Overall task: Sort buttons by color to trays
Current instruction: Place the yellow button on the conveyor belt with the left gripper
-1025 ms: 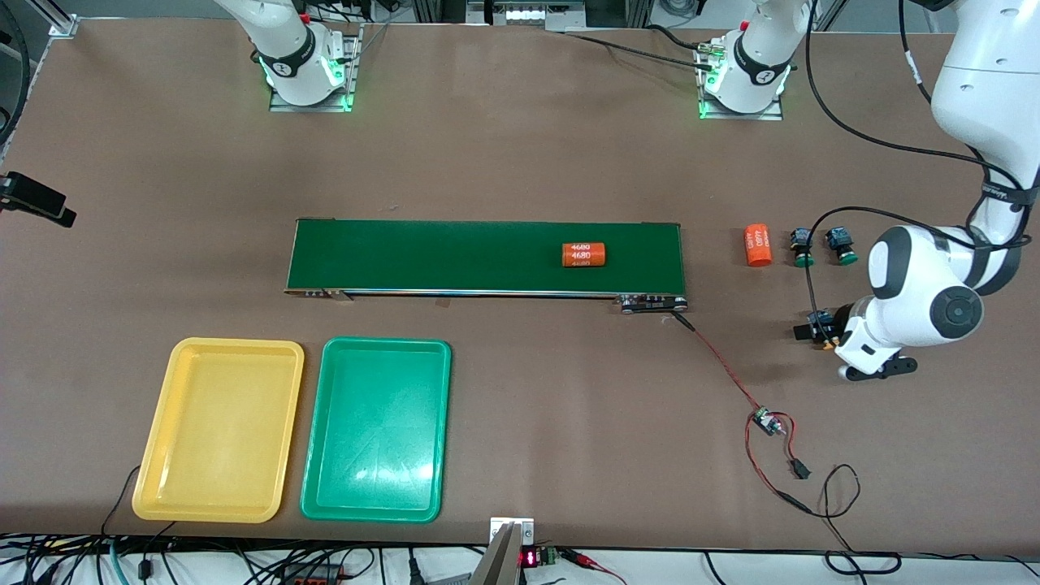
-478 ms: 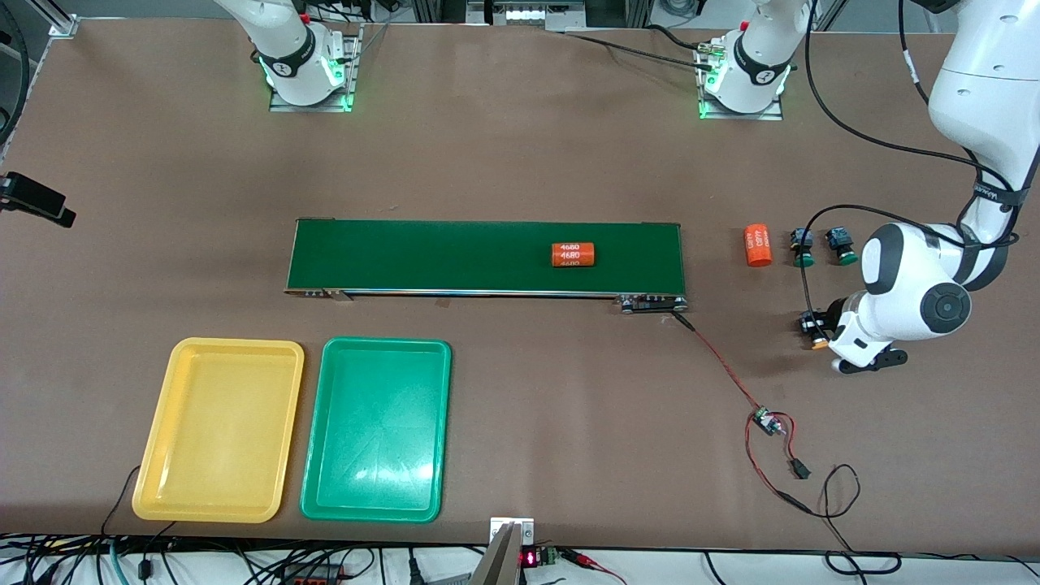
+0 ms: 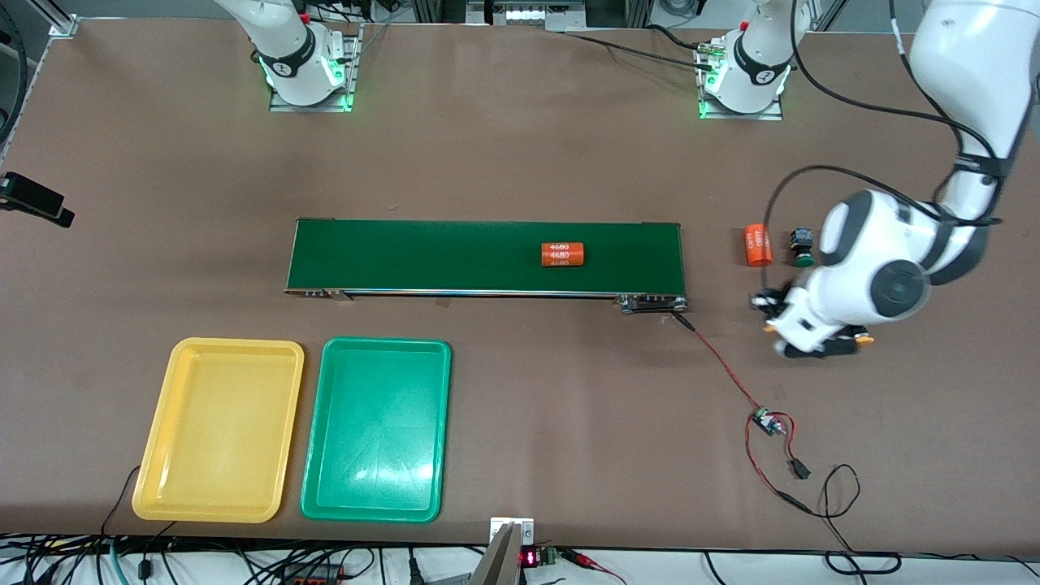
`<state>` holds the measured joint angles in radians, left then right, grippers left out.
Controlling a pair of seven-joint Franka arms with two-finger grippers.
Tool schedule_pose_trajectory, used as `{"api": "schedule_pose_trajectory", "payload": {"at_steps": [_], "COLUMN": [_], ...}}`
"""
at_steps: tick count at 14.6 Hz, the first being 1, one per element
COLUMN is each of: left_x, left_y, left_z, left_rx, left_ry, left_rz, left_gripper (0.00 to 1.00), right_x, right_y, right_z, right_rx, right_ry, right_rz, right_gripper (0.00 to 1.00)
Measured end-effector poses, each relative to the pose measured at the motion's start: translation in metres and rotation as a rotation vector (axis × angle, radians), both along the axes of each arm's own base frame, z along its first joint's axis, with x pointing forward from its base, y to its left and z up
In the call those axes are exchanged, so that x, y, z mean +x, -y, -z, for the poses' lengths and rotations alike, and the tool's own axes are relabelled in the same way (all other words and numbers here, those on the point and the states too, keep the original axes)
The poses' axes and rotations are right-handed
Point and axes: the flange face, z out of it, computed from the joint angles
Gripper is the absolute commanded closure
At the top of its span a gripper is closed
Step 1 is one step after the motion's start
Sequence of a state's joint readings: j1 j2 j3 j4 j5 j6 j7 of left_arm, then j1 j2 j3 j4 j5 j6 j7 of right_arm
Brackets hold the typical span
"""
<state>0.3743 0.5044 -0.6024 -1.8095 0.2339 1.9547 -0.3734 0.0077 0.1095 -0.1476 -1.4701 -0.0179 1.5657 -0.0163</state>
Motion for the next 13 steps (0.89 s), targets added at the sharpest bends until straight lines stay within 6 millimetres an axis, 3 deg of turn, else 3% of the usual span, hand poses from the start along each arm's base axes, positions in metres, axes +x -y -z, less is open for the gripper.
{"api": "schedule_pose_trajectory", "payload": {"at_steps": [3, 9, 11, 13], "left_x": [-0.028, -0.096, -0.116, -0.120], "left_y": [0.086, 0.206, 0.235, 0.241], "left_z": [-0.017, -0.015, -0.001, 0.014], "left_rx": [-0.033, -0.030, -0.042, -0.079], "left_ry": [-0.012, -0.032, -0.024, -0.010], "left_rz": [0.084, 0.063, 0.055, 0.041], "left_gripper": [0.85, 0.84, 0.83, 0.83], "right_x": [0.000, 0.000, 0.000, 0.000], "right_y": [0.001, 0.006, 0.006, 0.007], "right_z": [0.000, 0.000, 0.000, 0.001], "right_rx": [0.000, 0.000, -0.001, 0.000], "right_ry": [0.000, 0.002, 0.003, 0.002], "right_rz": [0.002, 0.010, 0.011, 0.011], "right_gripper": [0.00, 0.00, 0.00, 0.00]}}
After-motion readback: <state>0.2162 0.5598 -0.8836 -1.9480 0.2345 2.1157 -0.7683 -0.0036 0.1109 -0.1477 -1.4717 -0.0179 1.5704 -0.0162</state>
